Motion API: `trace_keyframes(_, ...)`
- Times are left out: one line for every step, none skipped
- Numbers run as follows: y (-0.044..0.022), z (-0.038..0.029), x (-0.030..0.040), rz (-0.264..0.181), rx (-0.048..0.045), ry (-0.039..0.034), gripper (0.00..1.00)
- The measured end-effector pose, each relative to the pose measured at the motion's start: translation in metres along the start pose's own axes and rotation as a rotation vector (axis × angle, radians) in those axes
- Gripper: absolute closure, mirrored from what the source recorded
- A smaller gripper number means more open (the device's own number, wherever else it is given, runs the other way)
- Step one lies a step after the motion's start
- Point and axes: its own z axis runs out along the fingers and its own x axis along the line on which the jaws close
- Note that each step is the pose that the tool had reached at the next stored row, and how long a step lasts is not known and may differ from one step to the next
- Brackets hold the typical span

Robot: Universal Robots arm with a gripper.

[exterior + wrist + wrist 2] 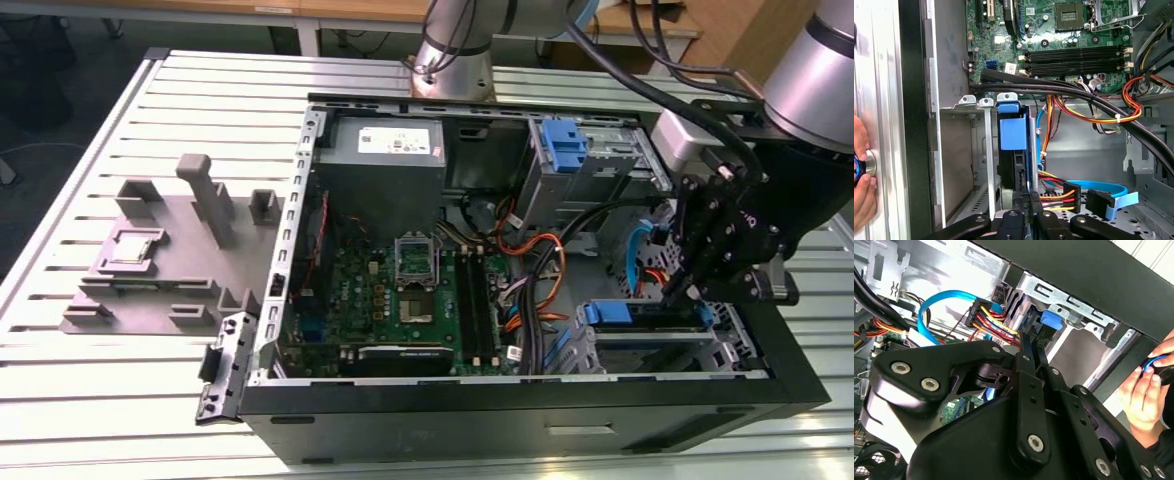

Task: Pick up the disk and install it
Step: 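Insert the first disk wire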

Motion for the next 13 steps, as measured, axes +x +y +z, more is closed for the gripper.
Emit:
trace_keyframes(0.0000, 0.0002, 0.0001, 0.000, 0.0000, 0.0000, 0.84)
trace_keyframes(0.0000, 0.0004, 0.0002, 0.000, -0.0001, -0.0002, 0.84)
trace_keyframes(0.0000, 0.0006, 0.0003, 0.000, 0.0000, -0.0002, 0.84)
trace_keyframes(0.0000, 0.0010, 0.0005, 0.000, -0.0001, -0.0005, 0.84)
trace_keyframes(-0.0001, 0.0014, 0.0007, 0.000, -0.0001, -0.0012, 0.84)
trace_keyframes(-0.0001, 0.0019, 0.0009, 0.000, -0.0001, -0.0019, 0.84)
trace_keyframes(-0.0001, 0.0025, 0.0011, 0.000, -0.0002, -0.0027, 0.84)
trace_keyframes(-0.0001, 0.0032, 0.0013, 0.000, -0.0003, -0.0035, 0.84)
trace_keyframes(-0.0001, 0.0041, 0.0015, 0.000, -0.0003, -0.0045, 0.84)
trace_keyframes(-0.0002, 0.0048, 0.0017, 0.000, -0.0004, -0.0053, 0.84)
trace_keyframes(-0.0002, 0.0052, 0.0019, 0.000, -0.0005, -0.0065, 0.84)
trace_keyframes(-0.0002, 0.0054, 0.0019, 0.000, -0.0006, -0.0072, 0.84)
trace_keyframes(-0.0002, 0.0055, 0.0019, 0.000, -0.0006, -0.0077, 0.84)
